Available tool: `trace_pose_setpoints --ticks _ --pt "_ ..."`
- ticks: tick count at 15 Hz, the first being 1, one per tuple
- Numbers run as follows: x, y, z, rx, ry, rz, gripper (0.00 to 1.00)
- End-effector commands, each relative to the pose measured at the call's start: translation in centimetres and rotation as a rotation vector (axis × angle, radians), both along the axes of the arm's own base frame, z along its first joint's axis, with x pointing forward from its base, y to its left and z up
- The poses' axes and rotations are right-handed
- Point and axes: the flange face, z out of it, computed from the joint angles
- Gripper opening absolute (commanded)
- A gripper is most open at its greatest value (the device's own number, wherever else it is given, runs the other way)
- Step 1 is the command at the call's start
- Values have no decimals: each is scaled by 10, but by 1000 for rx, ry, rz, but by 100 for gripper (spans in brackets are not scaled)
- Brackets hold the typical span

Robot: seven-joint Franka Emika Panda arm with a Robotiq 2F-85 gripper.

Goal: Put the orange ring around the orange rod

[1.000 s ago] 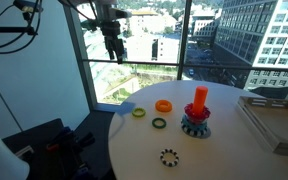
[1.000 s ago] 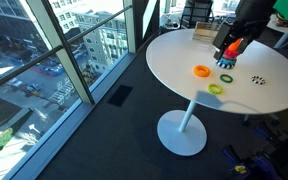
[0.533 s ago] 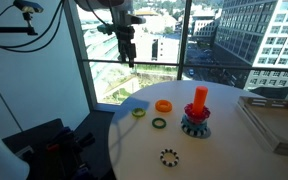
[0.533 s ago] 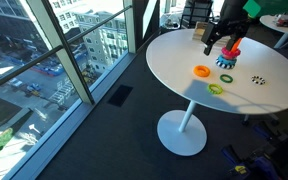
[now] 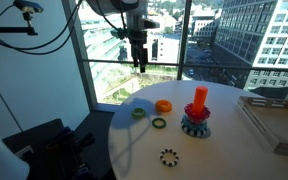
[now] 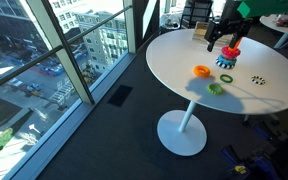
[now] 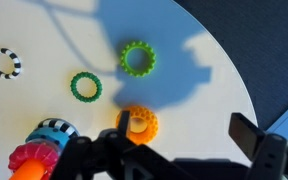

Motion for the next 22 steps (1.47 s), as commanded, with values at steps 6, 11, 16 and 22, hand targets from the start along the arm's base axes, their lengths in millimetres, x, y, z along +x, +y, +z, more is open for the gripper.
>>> trace_pose_setpoints --ticks 6,11,16,22 --pt "1 -12 -2 -17 3 -30 100" --pt "4 -25 -1 -30 0 -87 100" --pt "8 -52 -16 -25 7 -176 100" --pt "20 -77 -47 -31 -9 -233 100"
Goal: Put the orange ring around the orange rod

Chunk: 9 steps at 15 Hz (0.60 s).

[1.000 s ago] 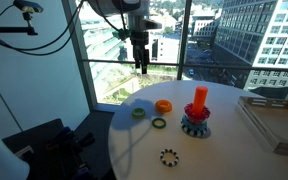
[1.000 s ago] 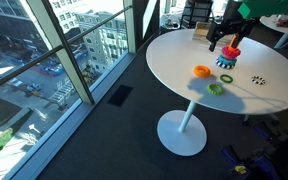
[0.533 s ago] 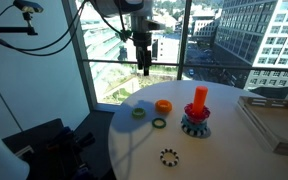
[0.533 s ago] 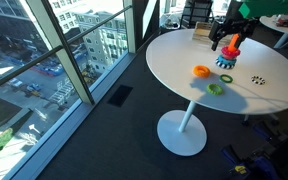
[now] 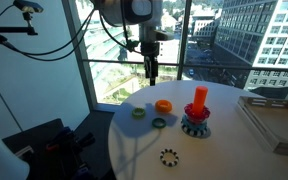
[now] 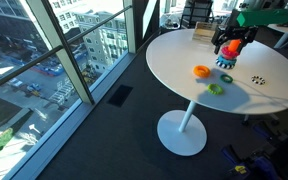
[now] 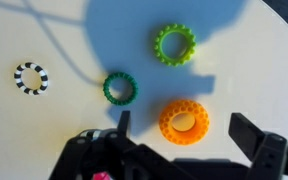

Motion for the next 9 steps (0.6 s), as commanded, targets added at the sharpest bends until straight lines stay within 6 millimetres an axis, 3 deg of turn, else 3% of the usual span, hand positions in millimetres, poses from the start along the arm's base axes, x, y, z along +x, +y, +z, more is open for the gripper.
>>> trace_pose_setpoints --ticks 1,9 --pt "14 -14 -14 -14 -34 -57 100" --pt "26 -38 -63 -46 -24 -168 100"
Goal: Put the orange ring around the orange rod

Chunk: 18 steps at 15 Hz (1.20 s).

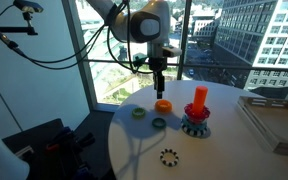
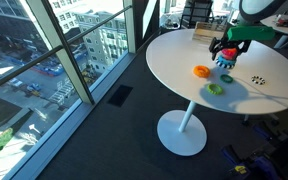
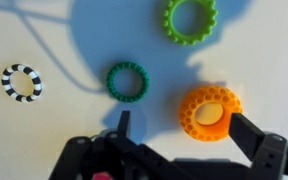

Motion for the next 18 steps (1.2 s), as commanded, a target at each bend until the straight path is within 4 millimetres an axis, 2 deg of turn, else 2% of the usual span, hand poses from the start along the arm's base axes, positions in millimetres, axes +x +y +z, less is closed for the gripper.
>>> trace_pose_setpoints --ticks 1,7,18 --pt "12 -10 -14 -28 9 -54 100" --pt "19 -20 -37 -34 42 -101 100" --pt "38 -13 -57 -41 47 -100 100"
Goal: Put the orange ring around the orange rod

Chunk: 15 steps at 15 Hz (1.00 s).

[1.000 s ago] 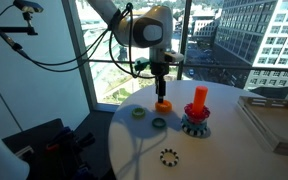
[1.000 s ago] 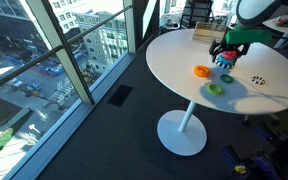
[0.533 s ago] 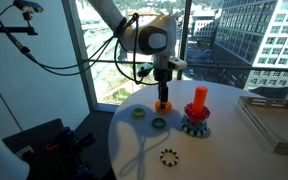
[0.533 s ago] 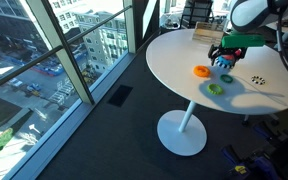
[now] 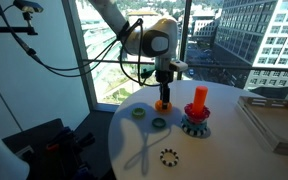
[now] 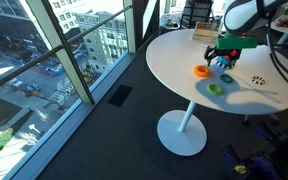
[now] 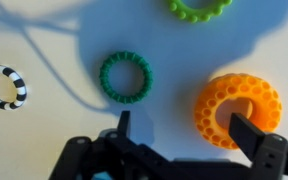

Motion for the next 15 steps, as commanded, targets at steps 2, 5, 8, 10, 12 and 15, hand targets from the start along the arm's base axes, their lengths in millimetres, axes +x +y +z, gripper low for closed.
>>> trace_pose_setpoints --ticks 2,5,8,10,12,15 --pt "12 3 -8 -10 1 -19 100" --pt "14 4 -13 -14 4 -18 100" --pt "15 4 -19 -17 10 -21 100" --pt "16 4 -22 -18 14 -25 100" --pt "17 4 -25 -19 17 -29 100" --pt "19 5 -30 -20 23 -35 100"
